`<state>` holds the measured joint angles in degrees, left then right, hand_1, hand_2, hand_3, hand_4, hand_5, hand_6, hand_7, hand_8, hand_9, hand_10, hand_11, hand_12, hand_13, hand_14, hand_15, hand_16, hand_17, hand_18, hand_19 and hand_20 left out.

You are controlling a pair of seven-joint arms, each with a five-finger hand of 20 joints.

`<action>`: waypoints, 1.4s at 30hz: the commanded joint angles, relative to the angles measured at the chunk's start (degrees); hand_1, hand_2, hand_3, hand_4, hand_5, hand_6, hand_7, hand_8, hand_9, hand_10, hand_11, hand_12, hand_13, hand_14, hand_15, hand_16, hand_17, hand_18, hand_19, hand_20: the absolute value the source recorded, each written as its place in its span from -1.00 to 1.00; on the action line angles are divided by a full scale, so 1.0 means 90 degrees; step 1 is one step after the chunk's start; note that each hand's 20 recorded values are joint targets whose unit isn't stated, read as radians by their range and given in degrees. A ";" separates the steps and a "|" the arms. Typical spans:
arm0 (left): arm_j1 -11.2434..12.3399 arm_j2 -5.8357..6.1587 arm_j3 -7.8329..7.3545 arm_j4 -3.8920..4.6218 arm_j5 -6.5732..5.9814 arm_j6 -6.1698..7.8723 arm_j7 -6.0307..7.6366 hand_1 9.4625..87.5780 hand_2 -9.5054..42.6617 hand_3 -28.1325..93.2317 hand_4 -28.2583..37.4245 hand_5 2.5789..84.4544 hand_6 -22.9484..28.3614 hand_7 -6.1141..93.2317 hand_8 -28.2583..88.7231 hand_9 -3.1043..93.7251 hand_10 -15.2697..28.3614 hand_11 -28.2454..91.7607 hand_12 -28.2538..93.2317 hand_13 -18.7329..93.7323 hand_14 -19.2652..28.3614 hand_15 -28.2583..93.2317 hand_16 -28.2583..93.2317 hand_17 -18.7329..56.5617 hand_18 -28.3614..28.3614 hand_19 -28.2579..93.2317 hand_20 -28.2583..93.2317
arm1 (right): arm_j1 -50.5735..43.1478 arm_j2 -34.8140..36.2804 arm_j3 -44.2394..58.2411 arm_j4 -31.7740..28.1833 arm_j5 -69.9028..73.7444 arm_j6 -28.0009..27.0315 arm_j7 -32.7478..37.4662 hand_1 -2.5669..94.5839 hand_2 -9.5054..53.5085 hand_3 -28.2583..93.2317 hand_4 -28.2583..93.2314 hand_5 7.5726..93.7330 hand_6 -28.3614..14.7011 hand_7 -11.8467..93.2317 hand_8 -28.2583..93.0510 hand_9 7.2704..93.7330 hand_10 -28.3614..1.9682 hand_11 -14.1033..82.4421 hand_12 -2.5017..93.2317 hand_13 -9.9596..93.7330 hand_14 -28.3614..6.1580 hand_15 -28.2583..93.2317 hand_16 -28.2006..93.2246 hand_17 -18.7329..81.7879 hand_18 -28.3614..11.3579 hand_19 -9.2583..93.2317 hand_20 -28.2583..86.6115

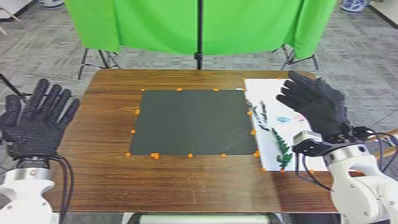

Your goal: Arrange flowers

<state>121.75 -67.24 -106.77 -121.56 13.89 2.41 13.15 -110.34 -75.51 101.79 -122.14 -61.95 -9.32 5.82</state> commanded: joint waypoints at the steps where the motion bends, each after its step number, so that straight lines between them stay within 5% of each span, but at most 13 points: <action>1: 0.0147 -0.0030 -0.0054 -0.0016 -0.0033 0.0058 0.0044 -0.67 -0.11 0.60 -1.00 -0.08 0.16 -0.77 -0.64 -0.23 0.31 -0.40 -0.39 -0.24 0.28 -0.31 -0.61 -0.55 0.46 -0.16 -0.32 | -0.0088 0.0009 0.0035 -0.0056 -0.0015 -0.0032 -0.0037 -0.75 -0.33 0.77 -0.94 -0.19 0.14 -0.58 -0.70 -0.30 -0.08 -0.64 -0.76 -0.28 -0.25 -0.42 -0.37 -0.37 -0.43 -0.49 -0.28; 10: 0.0309 -0.0086 -0.0167 -0.0093 -0.0063 0.0052 0.0118 -0.67 -0.12 0.61 -1.00 -0.08 0.16 -0.76 -0.64 -0.23 0.31 -0.40 -0.39 -0.24 0.28 -0.31 -0.61 -0.55 0.46 -0.16 -0.32 | -0.0205 0.0048 0.0219 -0.0178 -0.0102 -0.0030 0.0038 -0.72 -0.38 0.77 -0.94 -0.17 0.17 -0.57 -0.70 -0.27 -0.01 -0.63 -0.76 -0.27 -0.25 -0.42 -0.37 -0.37 -0.44 -0.48 -0.27; 16: 0.0462 -0.0116 -0.0271 -0.0171 -0.0114 0.0100 0.0176 -0.67 -0.12 0.60 -1.00 -0.08 0.16 -0.76 -0.64 -0.23 0.31 -0.40 -0.39 -0.24 0.28 -0.31 -0.61 -0.55 0.46 -0.16 -0.32 | -0.0510 0.0902 -0.0059 -0.0454 -0.1262 0.1370 -0.0154 -0.66 -0.56 0.78 -0.93 -0.11 0.12 -0.53 -0.71 -0.19 -0.22 -0.60 -0.71 -0.15 -0.32 -0.36 -0.28 -0.36 -0.52 -0.31 -0.22; 18: 0.0511 -0.0107 -0.0298 -0.0190 -0.0260 0.0123 0.0220 -0.67 -0.12 0.60 -1.00 -0.08 0.16 -0.76 -0.64 -0.22 0.31 -0.40 -0.39 -0.24 0.28 -0.31 -0.61 -0.55 0.47 -0.16 -0.31 | -0.0553 0.1156 0.0076 -0.0528 -0.1308 0.1137 0.0187 -0.64 -0.63 0.78 -0.93 -0.05 0.11 -0.51 -0.71 -0.12 -0.26 -0.58 -0.71 -0.07 -0.27 -0.32 -0.25 -0.34 -0.54 -0.26 -0.20; 24: 0.0594 -0.0123 -0.0359 -0.0259 -0.0225 0.0223 0.0225 -0.66 -0.12 0.61 -1.00 -0.07 0.16 -0.76 -0.64 -0.22 0.32 -0.40 -0.39 -0.24 0.29 -0.31 -0.61 -0.56 0.47 -0.15 -0.31 | -0.0814 0.1994 -0.0311 -0.0810 -0.5230 0.1421 0.1524 -0.55 -0.72 0.75 -0.93 0.04 0.07 -0.48 -0.73 0.04 -0.32 -0.47 -0.66 0.04 -0.32 -0.09 -0.21 -0.32 -0.62 0.06 -0.14; 29: 0.0480 -0.0095 -0.0317 -0.0207 -0.0340 0.0349 0.0191 -0.65 -0.13 0.62 -1.00 -0.06 0.16 -0.75 -0.65 -0.22 0.32 -0.39 -0.39 -0.28 0.28 -0.31 -0.61 -0.57 0.46 -0.15 -0.31 | -0.0918 0.2270 -0.0747 -0.0876 -0.7233 0.1117 0.2227 -0.50 -0.82 0.73 -0.91 0.14 0.03 -0.43 -0.72 0.14 -0.43 -0.35 -0.59 0.08 -0.36 0.15 -0.23 -0.28 -0.66 0.28 -0.12; 32: 0.0445 -0.0059 -0.0279 -0.0149 -0.0619 0.0171 0.0310 -0.65 -0.14 0.63 -1.00 -0.06 0.16 -0.75 -0.65 -0.21 0.32 -0.39 -0.39 -0.27 0.29 -0.30 -0.60 -0.57 0.46 -0.14 -0.31 | -0.1062 0.2297 -0.0896 -0.0949 -0.7861 0.1076 0.2284 -0.45 -0.85 0.70 -0.91 0.22 0.04 -0.40 -0.72 0.26 -0.38 -0.30 -0.57 0.20 -0.34 0.25 -0.22 -0.22 -0.69 0.37 -0.11; 42: 0.0360 -0.0071 -0.0223 -0.0085 -0.0656 0.0233 0.0196 -0.63 -0.15 0.63 -1.00 -0.05 0.16 -0.75 -0.65 -0.20 0.32 -0.38 -0.38 -0.24 0.28 -0.30 -0.60 -0.58 0.48 -0.13 -0.30 | -0.0443 0.2385 -0.2064 -0.0275 -0.9639 0.0424 0.3091 -0.39 -1.00 0.62 -0.88 0.29 0.06 -0.33 -0.68 0.37 -0.39 -0.27 -0.51 0.28 -0.34 0.31 -0.19 -0.16 -0.79 0.52 -0.10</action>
<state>125.36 -67.71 -109.61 -123.32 8.62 4.36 15.53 -118.05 -54.10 88.23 -128.81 -128.62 -1.35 29.25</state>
